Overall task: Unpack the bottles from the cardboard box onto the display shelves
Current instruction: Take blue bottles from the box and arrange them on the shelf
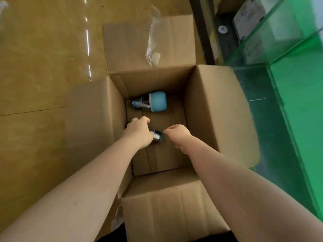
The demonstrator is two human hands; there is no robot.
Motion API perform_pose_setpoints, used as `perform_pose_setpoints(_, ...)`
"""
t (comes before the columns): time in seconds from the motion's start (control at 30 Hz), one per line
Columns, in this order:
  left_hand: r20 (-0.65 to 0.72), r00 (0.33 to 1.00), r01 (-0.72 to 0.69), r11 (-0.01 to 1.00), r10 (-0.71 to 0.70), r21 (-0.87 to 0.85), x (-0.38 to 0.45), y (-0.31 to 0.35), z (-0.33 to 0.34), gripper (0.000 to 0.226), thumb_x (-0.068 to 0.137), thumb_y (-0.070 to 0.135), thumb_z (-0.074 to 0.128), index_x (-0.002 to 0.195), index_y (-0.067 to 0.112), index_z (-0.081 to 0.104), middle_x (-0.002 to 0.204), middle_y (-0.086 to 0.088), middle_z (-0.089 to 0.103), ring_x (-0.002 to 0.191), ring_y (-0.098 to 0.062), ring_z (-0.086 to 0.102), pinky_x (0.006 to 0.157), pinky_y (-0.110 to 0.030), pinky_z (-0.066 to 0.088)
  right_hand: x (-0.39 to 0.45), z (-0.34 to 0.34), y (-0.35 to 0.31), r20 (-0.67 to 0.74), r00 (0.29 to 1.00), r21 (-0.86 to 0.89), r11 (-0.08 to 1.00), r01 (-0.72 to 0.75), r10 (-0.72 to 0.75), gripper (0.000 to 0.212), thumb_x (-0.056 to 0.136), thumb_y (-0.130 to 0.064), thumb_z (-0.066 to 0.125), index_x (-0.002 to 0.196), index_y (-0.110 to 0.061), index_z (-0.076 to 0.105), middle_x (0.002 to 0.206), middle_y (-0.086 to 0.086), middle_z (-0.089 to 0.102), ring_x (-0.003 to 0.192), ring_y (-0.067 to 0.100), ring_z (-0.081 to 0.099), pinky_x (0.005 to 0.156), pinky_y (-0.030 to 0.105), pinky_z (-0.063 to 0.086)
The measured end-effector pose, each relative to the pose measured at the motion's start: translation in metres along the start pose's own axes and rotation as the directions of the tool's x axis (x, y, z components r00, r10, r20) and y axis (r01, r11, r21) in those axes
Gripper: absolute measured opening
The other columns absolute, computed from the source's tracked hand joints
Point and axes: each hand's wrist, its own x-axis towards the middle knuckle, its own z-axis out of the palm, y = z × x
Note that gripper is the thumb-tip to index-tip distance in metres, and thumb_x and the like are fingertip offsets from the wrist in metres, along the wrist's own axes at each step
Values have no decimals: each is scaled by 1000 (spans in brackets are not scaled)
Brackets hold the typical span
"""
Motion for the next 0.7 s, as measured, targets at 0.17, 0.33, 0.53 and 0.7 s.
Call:
perform_pose_setpoints(0.17, -7, 999, -35, 989, 36, 146, 64, -21, 46, 59, 90, 26, 59, 142, 19, 32, 140, -11, 34, 128, -28, 38, 103, -40, 38, 81, 34, 26, 3, 996, 112, 990, -85, 85, 34, 95, -20, 49, 121, 1, 57, 99, 13, 54, 94, 25, 52, 93, 38, 46)
perform_pose_setpoints(0.33, -10, 998, -56, 948, 62, 314, 100, -37, 67, 68, 86, 21, 63, 144, 18, 28, 143, -12, 32, 129, -30, 35, 102, -43, 37, 132, 65, 46, 0, 987, 180, 971, -158, 161, 45, 96, -30, 45, 129, 0, 51, 123, 16, 55, 122, 32, 50, 105, 41, 40)
perform_pose_setpoints(0.53, 20, 999, -54, 910, 50, 411, 120, -45, 81, 78, 81, 12, 67, 146, 21, 24, 147, -10, 24, 136, -30, 24, 106, -46, 33, 147, 91, 54, 212, 942, 588, 737, -334, 258, 45, 97, -38, 44, 131, -8, 49, 127, 15, 55, 115, 31, 53, 100, 43, 44)
perform_pose_setpoints(0.7, 25, 999, -53, 893, 47, 447, 133, -49, 82, 81, 81, 11, 68, 147, 21, 22, 151, -9, 19, 139, -30, 16, 106, -46, 33, 150, 93, 50, 343, 903, 720, 544, -430, 260, 48, 95, -40, 49, 134, -12, 44, 132, 18, 49, 114, 36, 53, 90, 49, 46)
